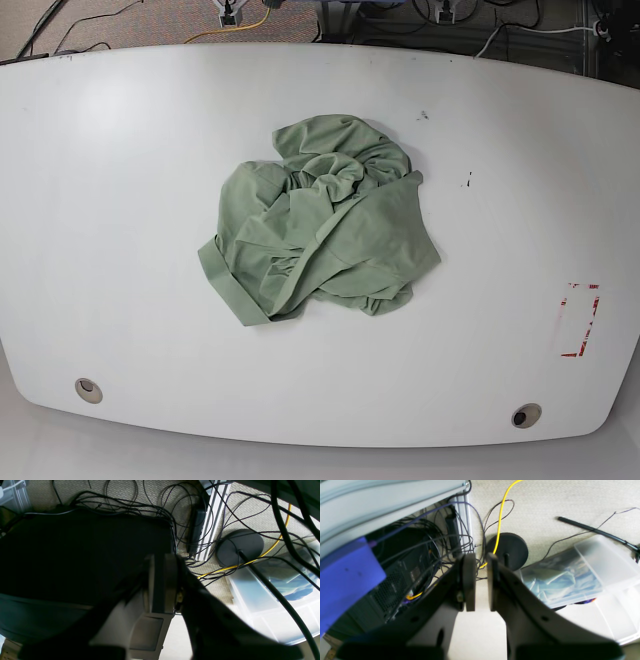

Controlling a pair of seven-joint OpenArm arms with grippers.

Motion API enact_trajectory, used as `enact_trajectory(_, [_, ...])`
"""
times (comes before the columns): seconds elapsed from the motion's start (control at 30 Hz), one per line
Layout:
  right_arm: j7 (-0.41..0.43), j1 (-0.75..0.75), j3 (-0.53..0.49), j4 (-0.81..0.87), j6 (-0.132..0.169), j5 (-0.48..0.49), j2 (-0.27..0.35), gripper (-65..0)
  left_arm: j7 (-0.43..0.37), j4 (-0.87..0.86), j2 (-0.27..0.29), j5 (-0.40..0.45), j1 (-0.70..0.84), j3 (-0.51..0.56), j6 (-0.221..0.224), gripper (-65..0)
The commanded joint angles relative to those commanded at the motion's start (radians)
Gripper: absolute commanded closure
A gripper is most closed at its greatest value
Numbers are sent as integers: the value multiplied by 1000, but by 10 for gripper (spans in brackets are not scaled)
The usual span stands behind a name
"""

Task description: Layout the t-shirt on the table in an organized manner, then fold the t-shirt properly

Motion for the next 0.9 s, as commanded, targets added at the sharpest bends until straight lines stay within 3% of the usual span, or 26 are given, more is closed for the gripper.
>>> enact_trajectory(0.6, [-10,0,20,7,-2,-5,-1,-83,11,4,-6,14,1,-66,-28,-70])
enact_trajectory(0.9, [-11,-9,14,16,-2,-3,0,-83,25,20,-8,10,7,-39,-29,-66])
